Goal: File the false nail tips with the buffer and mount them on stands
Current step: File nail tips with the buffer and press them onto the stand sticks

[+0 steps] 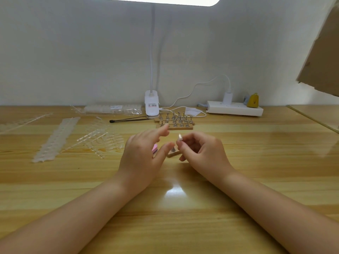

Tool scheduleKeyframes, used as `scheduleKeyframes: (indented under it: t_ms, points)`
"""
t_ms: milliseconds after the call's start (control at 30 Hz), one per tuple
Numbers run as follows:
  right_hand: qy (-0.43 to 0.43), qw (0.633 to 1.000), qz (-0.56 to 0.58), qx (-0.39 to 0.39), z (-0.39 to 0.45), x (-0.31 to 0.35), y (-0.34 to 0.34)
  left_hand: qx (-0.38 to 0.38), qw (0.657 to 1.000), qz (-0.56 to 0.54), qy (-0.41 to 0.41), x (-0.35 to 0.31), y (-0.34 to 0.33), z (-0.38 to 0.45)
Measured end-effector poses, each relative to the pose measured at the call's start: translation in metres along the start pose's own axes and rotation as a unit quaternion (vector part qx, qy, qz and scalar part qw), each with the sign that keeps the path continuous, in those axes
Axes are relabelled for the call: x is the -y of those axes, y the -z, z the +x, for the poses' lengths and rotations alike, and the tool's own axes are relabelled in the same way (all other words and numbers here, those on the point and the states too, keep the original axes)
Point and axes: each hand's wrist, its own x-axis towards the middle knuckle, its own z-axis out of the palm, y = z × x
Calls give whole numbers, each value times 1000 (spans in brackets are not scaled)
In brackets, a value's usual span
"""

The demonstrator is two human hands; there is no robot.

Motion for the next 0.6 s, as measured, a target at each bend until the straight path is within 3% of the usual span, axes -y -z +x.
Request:
scheduleKeyframes:
  t_ms: [167, 400, 600]
  points:
    - [-70, 995, -68, -27, 5, -6, 5, -6, 1000, 12, 20, 4, -2, 0]
    - [-95, 971, -219, 25, 9, -11, 4, 11, 999, 27, 23, 4, -2, -1]
    - [-91, 962, -255, 37, 9, -9, 5, 10, 992, 110, 55, 8, 2, 5]
